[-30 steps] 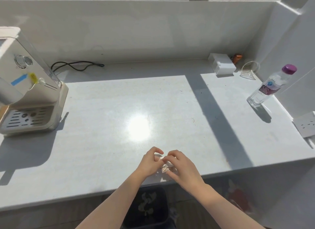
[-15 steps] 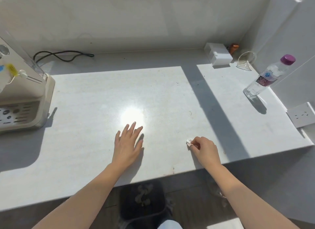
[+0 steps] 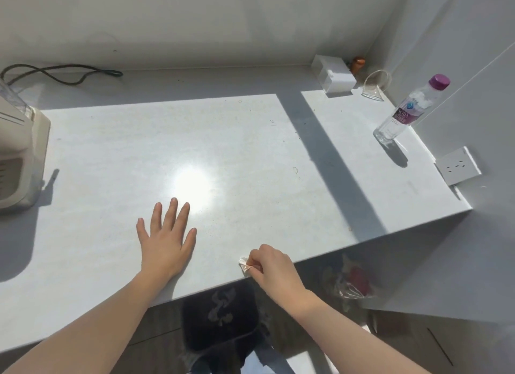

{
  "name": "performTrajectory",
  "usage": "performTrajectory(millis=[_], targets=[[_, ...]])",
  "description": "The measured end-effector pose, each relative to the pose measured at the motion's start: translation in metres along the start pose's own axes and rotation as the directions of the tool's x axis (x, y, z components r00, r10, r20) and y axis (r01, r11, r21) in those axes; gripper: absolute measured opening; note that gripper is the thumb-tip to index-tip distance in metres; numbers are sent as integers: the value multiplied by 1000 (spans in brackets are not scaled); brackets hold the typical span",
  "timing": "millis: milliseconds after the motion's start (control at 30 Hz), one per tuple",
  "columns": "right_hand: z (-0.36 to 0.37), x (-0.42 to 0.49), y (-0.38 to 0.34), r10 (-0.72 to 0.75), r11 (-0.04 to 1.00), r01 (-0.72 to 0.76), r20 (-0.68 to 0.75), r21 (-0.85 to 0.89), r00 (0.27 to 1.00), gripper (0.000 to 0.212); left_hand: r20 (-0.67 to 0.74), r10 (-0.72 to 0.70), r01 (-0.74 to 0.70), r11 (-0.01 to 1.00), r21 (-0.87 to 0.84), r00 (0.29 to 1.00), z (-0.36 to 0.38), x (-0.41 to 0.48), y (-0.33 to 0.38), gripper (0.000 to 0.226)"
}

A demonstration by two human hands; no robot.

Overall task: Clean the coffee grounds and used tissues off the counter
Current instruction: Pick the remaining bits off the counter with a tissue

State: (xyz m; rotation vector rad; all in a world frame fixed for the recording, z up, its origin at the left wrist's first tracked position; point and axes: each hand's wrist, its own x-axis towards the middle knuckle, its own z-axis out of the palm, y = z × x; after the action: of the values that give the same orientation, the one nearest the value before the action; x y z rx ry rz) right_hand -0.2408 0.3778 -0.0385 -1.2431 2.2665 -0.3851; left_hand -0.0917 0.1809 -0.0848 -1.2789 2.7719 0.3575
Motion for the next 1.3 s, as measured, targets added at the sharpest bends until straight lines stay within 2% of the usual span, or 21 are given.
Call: performTrajectory(millis=[100,233,300,333,400,533,600,667,733,833,933,1033,1133,1300], targets=[[-19,1,24,139,990,-139,-109,4,984,22,-18,96,-95,995,25,995,-5,2,-18,60],[-52,12,60,435,900,-405,-300,160,849,14,-39,127,-126,992,8,991,-5,3,-27,58],[-52,14,59,483,875,-453,-320,168,815,11,-39,118,-118,993,-13,992,-4,3,-26,58],[-48,14,53,478,878,-454,-313,151,821,11,-36,118,-119,993,-24,992,-3,3,-27,58],[-31,15,28,398,917,-388,-269,91,877,12,-32,119,-120,992,-31,992,-3,4,-28,59],[21,23,-52,81,997,-80,-73,11,994,11,-28,117,-117,992,-36,993,-5,3,-28,59],[39,19,-84,-69,997,70,39,-22,997,12,-25,110,-112,991,-75,994,-10,3,-25,60],[40,19,-86,-121,993,121,83,0,989,14,-15,145,-146,983,-111,989,-19,5,-28,63],[26,22,-66,-77,996,76,40,35,996,15,-14,175,-175,981,-78,985,-25,6,-48,65],[-13,36,-17,127,992,-127,-122,1,984,15,-35,15,-18,996,-82,999,-28,-2,-99,66],[-50,57,28,331,943,-321,-287,85,899,17,-33,-23,20,997,-75,999,-26,-14,-118,63],[-62,95,36,473,881,-430,-359,197,805,15,-38,-27,22,993,-112,999,-25,-10,-115,60],[-57,134,11,442,897,-390,-370,209,817,11,-50,-21,15,991,-130,999,-24,-10,-117,59],[-21,169,-74,200,975,-169,-249,143,948,11,-67,6,-17,987,-161,998,-24,-10,-119,60]])
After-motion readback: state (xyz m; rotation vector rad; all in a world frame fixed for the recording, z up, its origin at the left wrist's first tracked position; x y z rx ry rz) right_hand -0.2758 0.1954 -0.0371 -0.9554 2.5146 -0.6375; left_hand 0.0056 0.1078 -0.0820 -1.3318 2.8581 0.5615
